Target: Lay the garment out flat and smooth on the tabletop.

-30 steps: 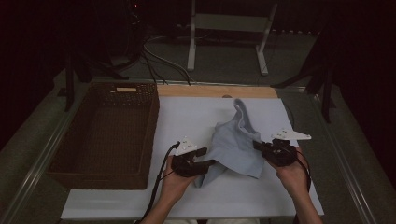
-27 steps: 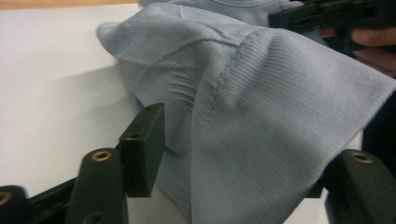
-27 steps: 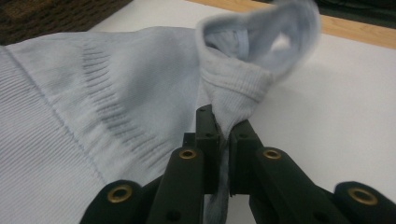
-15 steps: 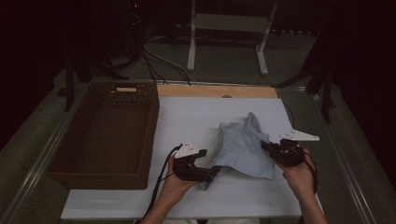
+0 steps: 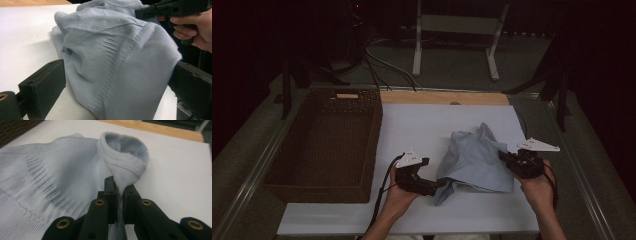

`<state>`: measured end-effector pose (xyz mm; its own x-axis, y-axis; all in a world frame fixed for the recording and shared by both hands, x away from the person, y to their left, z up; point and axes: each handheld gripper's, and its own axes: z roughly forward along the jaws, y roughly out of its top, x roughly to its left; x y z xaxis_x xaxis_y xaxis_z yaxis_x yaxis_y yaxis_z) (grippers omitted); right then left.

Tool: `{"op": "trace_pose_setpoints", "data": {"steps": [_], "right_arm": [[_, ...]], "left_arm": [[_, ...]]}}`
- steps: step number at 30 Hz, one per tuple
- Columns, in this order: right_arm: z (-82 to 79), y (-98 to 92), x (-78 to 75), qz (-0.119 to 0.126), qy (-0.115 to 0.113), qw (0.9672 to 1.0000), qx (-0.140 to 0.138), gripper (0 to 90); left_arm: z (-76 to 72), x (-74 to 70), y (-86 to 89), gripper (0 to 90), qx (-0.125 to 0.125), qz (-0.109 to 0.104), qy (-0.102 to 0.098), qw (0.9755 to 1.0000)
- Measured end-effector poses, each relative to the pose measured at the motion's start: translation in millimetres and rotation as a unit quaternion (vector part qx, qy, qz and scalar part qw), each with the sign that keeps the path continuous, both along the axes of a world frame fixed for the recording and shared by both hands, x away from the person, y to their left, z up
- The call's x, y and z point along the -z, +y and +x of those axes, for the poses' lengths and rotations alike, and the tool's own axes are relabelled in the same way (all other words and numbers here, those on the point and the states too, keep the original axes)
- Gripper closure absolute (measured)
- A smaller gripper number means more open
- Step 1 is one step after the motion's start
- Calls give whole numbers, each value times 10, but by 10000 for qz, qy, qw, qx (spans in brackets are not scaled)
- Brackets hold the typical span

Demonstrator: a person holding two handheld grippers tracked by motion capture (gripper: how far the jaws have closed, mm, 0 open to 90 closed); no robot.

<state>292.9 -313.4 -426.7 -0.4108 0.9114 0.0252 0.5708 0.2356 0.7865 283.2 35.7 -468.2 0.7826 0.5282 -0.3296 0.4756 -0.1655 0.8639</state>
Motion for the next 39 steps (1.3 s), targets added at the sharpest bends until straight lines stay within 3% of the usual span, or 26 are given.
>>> {"op": "trace_pose_setpoints", "data": {"steps": [9, 22, 27, 29, 34, 39], "right_arm": [[-21, -155, -6, -142, -10, 9994, 330, 838], [-43, -279, 38, -246, 9, 9979, 595, 774], [-44, -323, 37, -202, -35, 9969, 761, 610], [-40, -338, 37, -106, -7, 9972, 740, 506], [-41, -326, 56, -68, 4, 9975, 710, 356], [-43, -303, 73, -70, -52, 9977, 679, 293]], "left_arm": [[3, -8, 16, 39, -119, -12, -72, 9999], [34, 15, 15, 39, -176, 65, -51, 9998], [37, 24, 1, 39, -175, 131, -71, 9997], [40, 28, -6, 39, -198, 138, -71, 9997], [52, 50, -39, 39, -230, 220, -43, 9995], [79, 84, -88, 40, -268, 287, -28, 9992]]}}
